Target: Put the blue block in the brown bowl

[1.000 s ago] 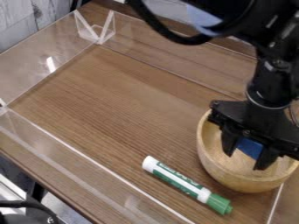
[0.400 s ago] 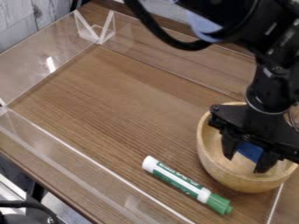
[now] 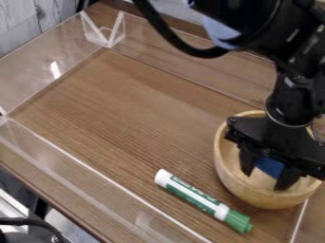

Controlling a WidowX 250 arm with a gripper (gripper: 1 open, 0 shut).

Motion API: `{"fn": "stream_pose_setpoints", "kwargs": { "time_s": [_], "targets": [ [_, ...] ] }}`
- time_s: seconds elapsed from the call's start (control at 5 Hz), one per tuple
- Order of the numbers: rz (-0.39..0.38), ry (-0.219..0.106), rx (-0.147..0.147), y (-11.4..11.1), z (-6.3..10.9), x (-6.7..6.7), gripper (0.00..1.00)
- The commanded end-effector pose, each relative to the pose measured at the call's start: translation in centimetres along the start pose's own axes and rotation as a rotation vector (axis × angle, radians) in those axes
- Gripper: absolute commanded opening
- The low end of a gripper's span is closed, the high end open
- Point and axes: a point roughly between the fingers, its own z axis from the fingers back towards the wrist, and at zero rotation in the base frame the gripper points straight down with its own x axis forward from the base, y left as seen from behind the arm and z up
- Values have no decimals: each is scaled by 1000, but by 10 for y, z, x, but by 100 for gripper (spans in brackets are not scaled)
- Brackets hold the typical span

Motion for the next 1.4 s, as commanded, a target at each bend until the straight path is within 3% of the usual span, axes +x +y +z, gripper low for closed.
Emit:
{"fn": "stream_pose_setpoints", "kwargs": {
  "time_s": [0.0,1.2],
  "targets": [
    [-7,-21,-18,-4,7,3,0],
    [-7,-7,-17,-2,6,1,0]
  ]
}}
